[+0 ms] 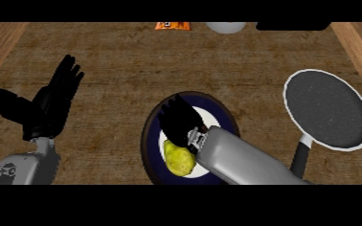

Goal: Pick the tomato from the plate and place it in the pan

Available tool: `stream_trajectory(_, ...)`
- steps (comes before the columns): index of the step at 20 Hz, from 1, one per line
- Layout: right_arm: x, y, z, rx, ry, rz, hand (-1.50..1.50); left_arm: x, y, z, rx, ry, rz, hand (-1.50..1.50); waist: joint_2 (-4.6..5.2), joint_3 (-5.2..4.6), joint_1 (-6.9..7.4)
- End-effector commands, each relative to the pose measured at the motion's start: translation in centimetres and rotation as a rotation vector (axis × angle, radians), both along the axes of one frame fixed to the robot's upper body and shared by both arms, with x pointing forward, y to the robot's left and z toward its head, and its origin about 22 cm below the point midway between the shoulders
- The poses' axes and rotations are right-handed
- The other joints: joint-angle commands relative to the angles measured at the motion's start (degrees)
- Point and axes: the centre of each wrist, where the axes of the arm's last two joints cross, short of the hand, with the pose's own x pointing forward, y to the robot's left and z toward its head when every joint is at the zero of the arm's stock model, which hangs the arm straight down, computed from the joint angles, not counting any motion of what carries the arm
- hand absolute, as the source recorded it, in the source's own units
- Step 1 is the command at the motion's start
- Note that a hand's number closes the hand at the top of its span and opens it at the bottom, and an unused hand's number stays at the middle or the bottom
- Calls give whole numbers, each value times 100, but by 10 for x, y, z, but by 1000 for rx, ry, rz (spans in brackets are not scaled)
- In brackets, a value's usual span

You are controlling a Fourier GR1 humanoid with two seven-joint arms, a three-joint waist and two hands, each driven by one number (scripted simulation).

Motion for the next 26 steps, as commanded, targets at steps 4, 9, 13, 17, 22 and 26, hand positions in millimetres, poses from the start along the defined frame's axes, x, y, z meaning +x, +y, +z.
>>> stream_trajectory(4, 0, -3, -19, 50, 16, 5, -150, -13, 5, -3, 9, 15, -9, 0, -10, 0, -8)
stream_trajectory(9, 8, -14, -40, 14, 53, -5, -150, -4, -9, 13, -4, -9, 9, 0, -11, 2, -12)
stream_trajectory(13, 8, 9, -33, 22, 102, 11, 150, -4, 3, 3, 8, 7, -17, 0, -7, 0, 8)
stream_trajectory(17, 26, 4, -46, 51, 81, 87, 150, 0, -10, -8, -3, -11, 3, 0, 5, 0, 24)
stream_trajectory(22, 10, 1, -64, 96, 97, 82, 150, 10, 13, -6, 0, 17, 5, 0, 9, -1, 22)
stream_trajectory(26, 13, -3, -56, 165, 101, 67, 150, -11, 2, 13, -6, 3, -14, 0, -10, 2, 13)
